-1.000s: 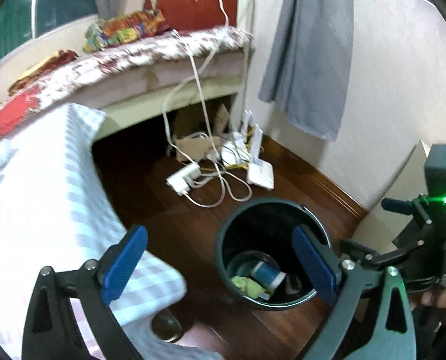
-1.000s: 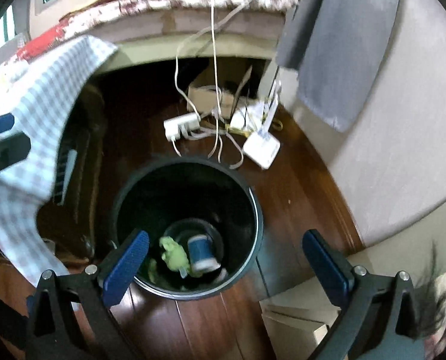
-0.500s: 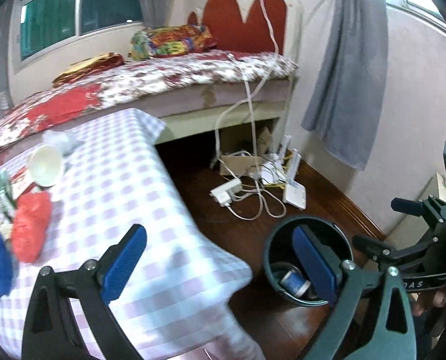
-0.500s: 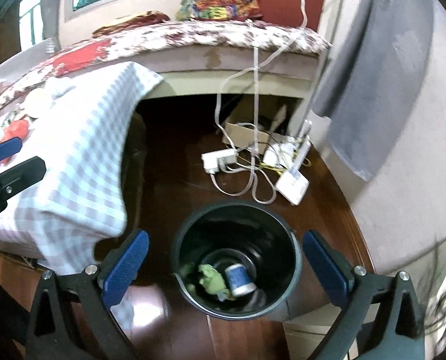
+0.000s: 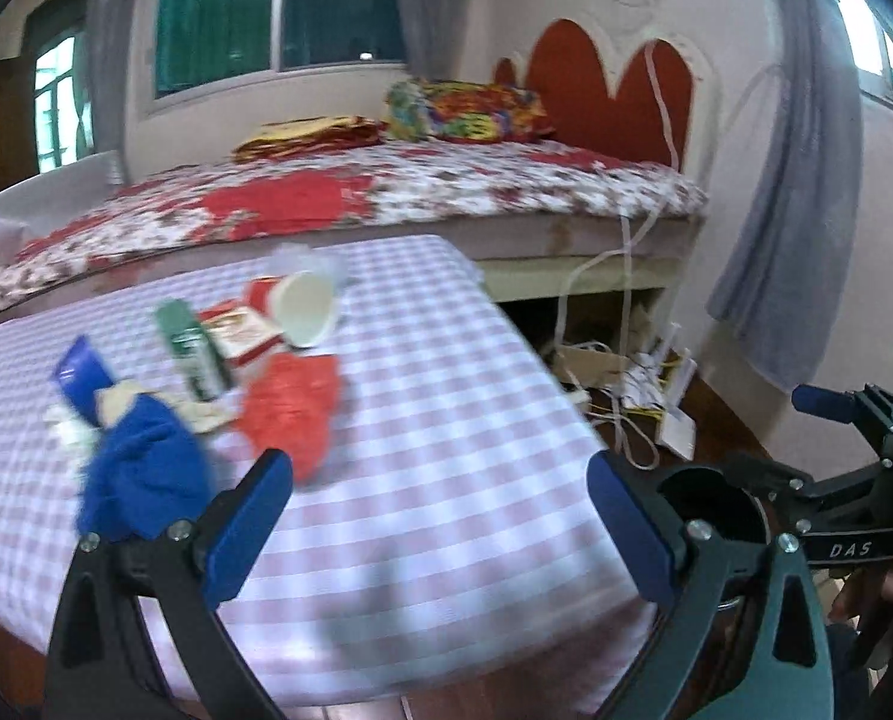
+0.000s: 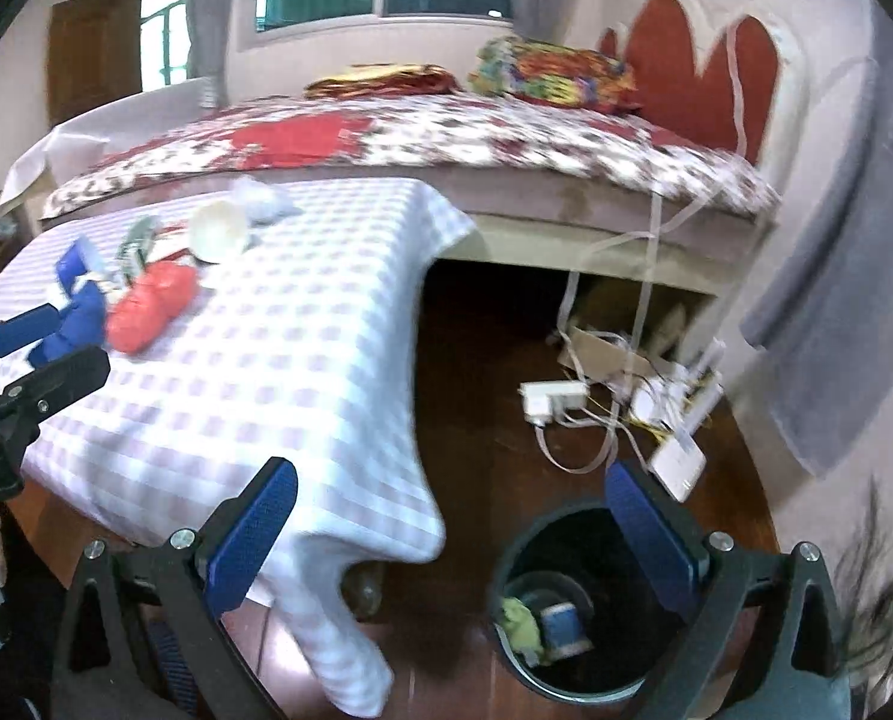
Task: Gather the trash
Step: 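Move both tools back over the table toward the remaining trash, then grasp the blue towel with the left gripper while the right gripper grasps the red plastic bag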
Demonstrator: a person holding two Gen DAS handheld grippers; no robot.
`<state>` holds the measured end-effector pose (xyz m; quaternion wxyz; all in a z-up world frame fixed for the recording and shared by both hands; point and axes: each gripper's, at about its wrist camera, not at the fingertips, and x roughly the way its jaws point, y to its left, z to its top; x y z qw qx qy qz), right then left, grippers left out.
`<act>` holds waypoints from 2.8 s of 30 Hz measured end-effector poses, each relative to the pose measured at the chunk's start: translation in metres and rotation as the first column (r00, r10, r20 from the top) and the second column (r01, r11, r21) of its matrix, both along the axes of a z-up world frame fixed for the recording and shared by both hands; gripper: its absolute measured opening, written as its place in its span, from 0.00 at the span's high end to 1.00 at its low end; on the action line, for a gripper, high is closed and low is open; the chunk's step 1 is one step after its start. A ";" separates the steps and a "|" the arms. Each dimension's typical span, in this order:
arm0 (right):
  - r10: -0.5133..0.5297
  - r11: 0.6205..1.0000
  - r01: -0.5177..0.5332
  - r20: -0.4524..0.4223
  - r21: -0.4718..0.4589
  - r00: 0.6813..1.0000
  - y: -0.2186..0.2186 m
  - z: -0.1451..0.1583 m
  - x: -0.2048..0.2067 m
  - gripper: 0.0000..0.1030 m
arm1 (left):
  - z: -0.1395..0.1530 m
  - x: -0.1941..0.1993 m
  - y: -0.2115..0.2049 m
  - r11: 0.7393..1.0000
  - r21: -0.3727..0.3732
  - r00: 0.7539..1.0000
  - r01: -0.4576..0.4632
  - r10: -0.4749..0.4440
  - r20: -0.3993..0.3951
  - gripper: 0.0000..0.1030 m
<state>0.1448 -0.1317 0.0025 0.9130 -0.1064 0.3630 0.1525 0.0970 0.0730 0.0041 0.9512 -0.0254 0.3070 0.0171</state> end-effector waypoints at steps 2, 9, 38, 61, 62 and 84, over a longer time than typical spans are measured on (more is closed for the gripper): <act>0.037 0.999 -0.037 0.002 0.006 0.999 0.017 0.002 -0.002 0.00 | 0.002 -0.009 0.018 0.999 0.010 0.999 -0.036 0.036 0.011 0.04; 0.177 0.984 -0.177 -0.012 0.017 0.984 0.082 0.003 -0.006 0.00 | -0.005 -0.039 0.088 0.981 -0.013 0.981 -0.191 0.191 0.010 0.04; 0.392 0.918 -0.374 -0.167 0.130 0.905 0.251 -0.050 0.074 0.51 | -0.057 0.005 0.169 0.948 -0.074 0.950 -0.308 0.304 -0.069 0.08; 0.379 0.916 -0.359 -0.093 0.179 0.921 0.196 -0.030 0.050 0.71 | -0.052 0.001 0.137 0.979 -0.095 0.983 -0.179 0.173 -0.067 0.86; 0.377 0.917 -0.357 -0.089 0.178 0.922 0.193 -0.028 0.049 0.71 | -0.050 -0.001 0.136 0.979 -0.100 0.984 -0.175 0.170 -0.059 0.86; 0.222 0.960 -0.218 -0.007 0.174 0.975 0.091 0.004 0.022 0.71 | -0.009 0.000 0.060 0.998 -0.068 0.998 -0.009 0.013 0.060 0.87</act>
